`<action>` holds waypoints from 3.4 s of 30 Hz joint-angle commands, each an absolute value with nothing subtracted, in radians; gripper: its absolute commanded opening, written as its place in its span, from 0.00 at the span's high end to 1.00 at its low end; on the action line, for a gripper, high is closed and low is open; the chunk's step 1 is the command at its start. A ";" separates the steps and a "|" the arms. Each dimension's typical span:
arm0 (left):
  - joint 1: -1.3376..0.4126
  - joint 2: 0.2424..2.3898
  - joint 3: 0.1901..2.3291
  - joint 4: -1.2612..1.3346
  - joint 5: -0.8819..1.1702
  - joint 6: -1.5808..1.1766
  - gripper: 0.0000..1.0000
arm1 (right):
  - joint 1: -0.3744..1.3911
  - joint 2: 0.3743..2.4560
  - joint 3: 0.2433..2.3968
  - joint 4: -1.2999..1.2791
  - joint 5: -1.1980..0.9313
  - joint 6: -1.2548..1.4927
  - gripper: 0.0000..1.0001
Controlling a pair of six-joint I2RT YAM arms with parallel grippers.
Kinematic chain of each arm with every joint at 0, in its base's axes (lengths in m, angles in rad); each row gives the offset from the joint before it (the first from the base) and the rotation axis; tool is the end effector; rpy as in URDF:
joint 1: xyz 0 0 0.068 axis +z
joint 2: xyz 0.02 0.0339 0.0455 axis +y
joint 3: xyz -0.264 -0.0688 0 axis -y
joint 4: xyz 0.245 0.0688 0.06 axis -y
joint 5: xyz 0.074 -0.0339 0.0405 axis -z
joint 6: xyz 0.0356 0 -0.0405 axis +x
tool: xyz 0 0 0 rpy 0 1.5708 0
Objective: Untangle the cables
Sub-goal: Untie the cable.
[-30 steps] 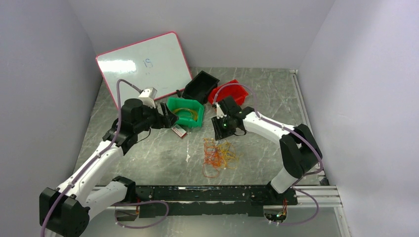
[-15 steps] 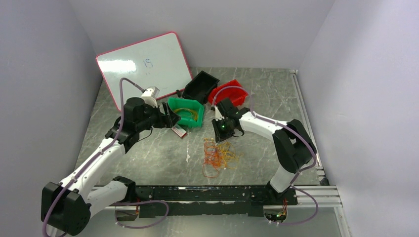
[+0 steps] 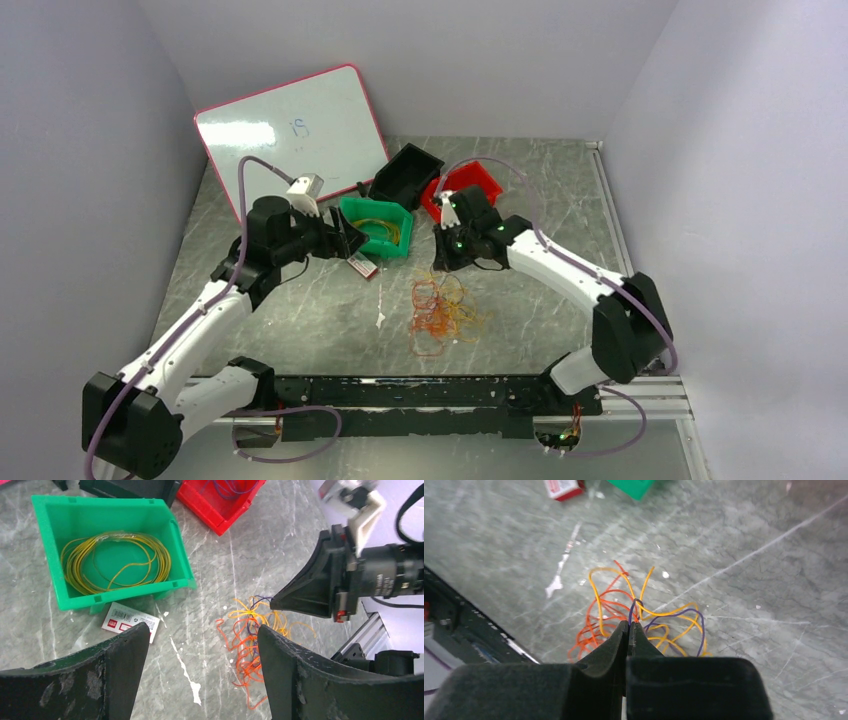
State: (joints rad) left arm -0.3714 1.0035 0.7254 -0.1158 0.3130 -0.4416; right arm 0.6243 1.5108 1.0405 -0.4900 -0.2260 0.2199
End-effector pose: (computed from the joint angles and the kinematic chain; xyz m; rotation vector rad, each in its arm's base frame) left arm 0.2102 -0.0936 0.2852 0.1423 2.0357 -0.8296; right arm 0.2485 0.1889 0.2304 -0.6155 2.5376 0.6070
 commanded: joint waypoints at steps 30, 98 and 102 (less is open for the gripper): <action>-0.697 1.169 0.781 0.414 0.416 -0.314 0.27 | 0.640 1.140 1.280 -0.566 -0.352 0.392 1.00; -0.734 1.148 0.646 0.521 0.215 -0.607 0.19 | 0.640 1.110 1.502 -0.313 -0.275 0.442 1.00; -0.735 1.143 0.607 0.581 0.222 -0.690 0.24 | 0.640 1.111 1.488 -0.305 -0.285 0.446 1.00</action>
State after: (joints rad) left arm -0.7284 1.1606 0.6338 0.4614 0.2600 -0.5709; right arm 0.6365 1.1267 1.5063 -0.3458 -0.2668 0.4305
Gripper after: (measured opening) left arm 0.789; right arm 0.014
